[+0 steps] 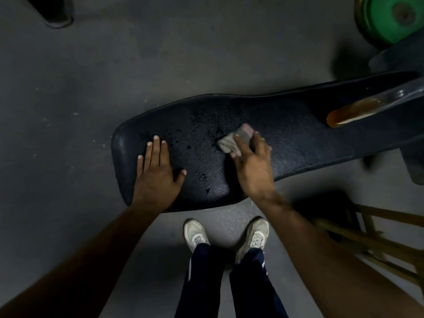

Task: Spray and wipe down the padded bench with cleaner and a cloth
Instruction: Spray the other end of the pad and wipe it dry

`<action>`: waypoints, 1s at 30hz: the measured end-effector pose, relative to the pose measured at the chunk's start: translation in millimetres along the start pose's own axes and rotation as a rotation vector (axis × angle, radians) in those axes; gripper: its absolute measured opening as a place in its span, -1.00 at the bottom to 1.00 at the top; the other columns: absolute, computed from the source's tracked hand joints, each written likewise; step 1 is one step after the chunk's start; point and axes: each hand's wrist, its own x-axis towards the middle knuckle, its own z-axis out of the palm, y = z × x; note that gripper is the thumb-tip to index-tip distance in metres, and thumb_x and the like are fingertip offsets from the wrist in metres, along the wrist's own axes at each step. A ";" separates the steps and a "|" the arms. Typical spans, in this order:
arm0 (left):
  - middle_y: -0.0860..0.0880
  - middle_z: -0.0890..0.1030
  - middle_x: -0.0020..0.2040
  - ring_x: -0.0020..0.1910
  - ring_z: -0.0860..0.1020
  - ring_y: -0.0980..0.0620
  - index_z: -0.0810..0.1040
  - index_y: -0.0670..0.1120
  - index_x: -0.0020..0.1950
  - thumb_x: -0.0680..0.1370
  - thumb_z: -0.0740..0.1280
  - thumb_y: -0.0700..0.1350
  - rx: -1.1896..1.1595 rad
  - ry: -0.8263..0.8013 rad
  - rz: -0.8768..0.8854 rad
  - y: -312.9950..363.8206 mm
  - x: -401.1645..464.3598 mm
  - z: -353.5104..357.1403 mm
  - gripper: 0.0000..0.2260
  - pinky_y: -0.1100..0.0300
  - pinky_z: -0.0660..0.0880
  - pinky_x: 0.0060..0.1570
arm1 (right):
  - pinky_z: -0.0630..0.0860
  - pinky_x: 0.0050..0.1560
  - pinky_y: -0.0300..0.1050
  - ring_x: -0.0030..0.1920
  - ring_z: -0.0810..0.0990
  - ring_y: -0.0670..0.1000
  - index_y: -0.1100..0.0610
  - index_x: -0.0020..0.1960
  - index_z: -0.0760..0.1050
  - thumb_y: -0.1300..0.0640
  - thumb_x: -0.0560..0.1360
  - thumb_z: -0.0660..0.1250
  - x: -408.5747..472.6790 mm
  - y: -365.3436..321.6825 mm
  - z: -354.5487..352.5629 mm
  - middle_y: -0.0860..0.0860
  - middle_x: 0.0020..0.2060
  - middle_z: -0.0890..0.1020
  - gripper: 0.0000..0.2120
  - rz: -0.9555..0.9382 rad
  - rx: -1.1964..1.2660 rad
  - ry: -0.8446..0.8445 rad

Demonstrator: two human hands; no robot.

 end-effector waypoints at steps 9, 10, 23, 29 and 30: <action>-0.01 -0.27 0.62 0.60 -0.24 -0.02 -0.21 -0.06 0.62 0.56 0.21 0.26 0.006 -0.113 -0.021 -19.7 14.8 -12.3 -0.15 -0.25 -0.08 0.52 | 0.05 0.58 0.10 0.66 0.08 0.23 -0.19 0.61 0.25 0.02 0.66 0.30 -47.9 -23.9 6.8 0.13 0.67 0.13 -0.45 -0.253 -0.093 -0.163; -0.02 -0.27 0.62 0.60 -0.25 -0.03 -0.21 -0.06 0.62 0.56 0.21 0.26 0.006 -0.124 -0.021 -19.1 14.9 -13.7 -0.15 -0.26 -0.07 0.52 | 0.07 0.56 0.10 0.65 0.10 0.25 -0.18 0.61 0.27 0.03 0.66 0.30 -42.1 -16.4 1.3 0.14 0.66 0.14 -0.45 -0.219 -0.093 -0.150; -0.03 -0.31 0.61 0.58 -0.31 -0.04 -0.24 -0.07 0.61 0.57 0.18 0.27 0.011 -0.147 -0.032 -19.3 16.3 -12.5 -0.16 -0.29 -0.08 0.51 | 0.08 0.61 0.19 0.57 0.17 0.40 -0.01 0.58 0.37 0.01 0.65 0.27 70.2 -83.3 14.1 0.31 0.60 0.21 -0.51 -0.243 -0.038 -0.139; -0.03 -0.31 0.61 0.58 -0.31 -0.04 -0.25 -0.06 0.61 0.57 0.17 0.27 -0.005 -0.132 -0.024 -20.6 16.1 -11.4 -0.16 -0.27 -0.09 0.51 | 0.11 0.61 0.12 0.62 0.16 0.29 -0.05 0.55 0.42 0.03 0.66 0.30 41.3 -53.4 -1.3 0.21 0.63 0.21 -0.54 -0.341 -0.042 -0.217; -0.03 -0.32 0.61 0.58 -0.32 -0.03 -0.25 -0.06 0.60 0.57 0.17 0.27 -0.007 -0.127 -0.022 -20.8 15.8 -10.6 -0.16 -0.27 -0.09 0.51 | 0.15 0.60 0.14 0.60 0.18 0.30 -0.05 0.54 0.43 0.03 0.66 0.30 43.6 -40.6 -7.3 0.21 0.62 0.23 -0.55 -0.297 -0.041 -0.195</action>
